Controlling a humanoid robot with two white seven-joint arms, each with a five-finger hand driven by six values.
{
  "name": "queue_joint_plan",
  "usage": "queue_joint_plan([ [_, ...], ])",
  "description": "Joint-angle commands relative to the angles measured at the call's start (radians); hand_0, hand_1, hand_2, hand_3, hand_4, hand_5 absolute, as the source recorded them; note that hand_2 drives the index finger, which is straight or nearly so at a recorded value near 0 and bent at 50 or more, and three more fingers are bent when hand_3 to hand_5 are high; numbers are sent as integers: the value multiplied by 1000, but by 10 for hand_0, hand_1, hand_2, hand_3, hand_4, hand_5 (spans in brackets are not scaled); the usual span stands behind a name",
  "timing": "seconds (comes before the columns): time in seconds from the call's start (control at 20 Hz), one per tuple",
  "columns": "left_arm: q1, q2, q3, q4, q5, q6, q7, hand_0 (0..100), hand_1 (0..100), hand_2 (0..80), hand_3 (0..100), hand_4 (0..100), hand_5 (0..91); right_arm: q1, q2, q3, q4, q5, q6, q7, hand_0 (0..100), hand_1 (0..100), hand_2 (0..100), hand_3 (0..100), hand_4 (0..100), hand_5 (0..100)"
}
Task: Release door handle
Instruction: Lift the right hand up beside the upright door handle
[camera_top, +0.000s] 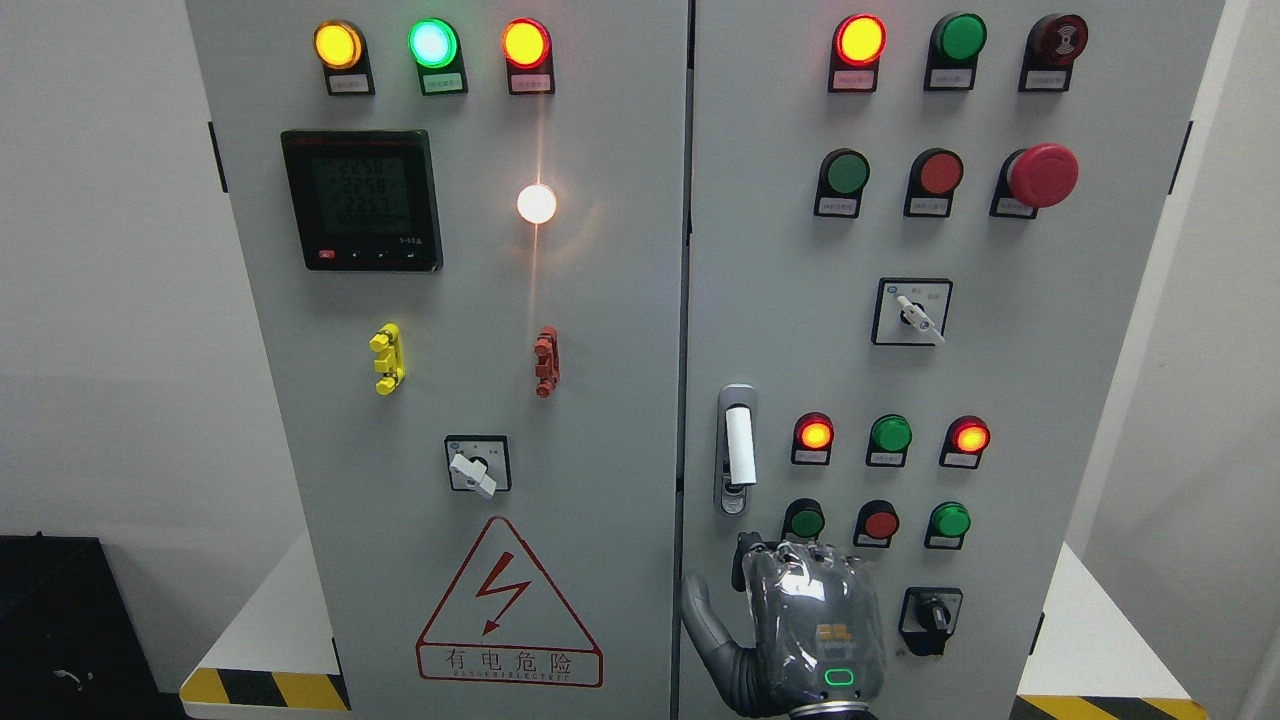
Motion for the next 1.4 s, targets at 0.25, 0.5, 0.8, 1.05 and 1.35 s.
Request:
queue_joint_plan([
  [0.25, 17, 0, 0, 0, -1, 0, 0, 120, 556, 0, 0, 0, 0, -46, -4, -26, -8, -2, 0, 3, 407, 174, 896, 1000, 1000, 1000],
  [0.5, 17, 0, 0, 0, -1, 0, 0, 120, 556, 0, 0, 0, 0, -71, -7, -45, 1, -2, 0, 3, 341, 199, 948, 1000, 1000, 1000],
  [0.8, 17, 0, 0, 0, -1, 0, 0, 120, 556, 0, 0, 0, 0, -102, -7, -52, 15, -1, 0, 3, 294, 213, 981, 1000, 1000, 1000],
  [1.05, 17, 0, 0, 0, 1, 0, 0, 120, 556, 0, 0, 0, 0, -146, -8, -75, 46, 1, 0, 2, 292, 194, 991, 1000, 1000, 1000],
  [1.35, 17, 0, 0, 0, -1, 0, 0, 120, 556, 0, 0, 0, 0, -175, -10, -75, 72, 2, -2, 0, 289, 145, 1000, 1000, 1000, 1000],
])
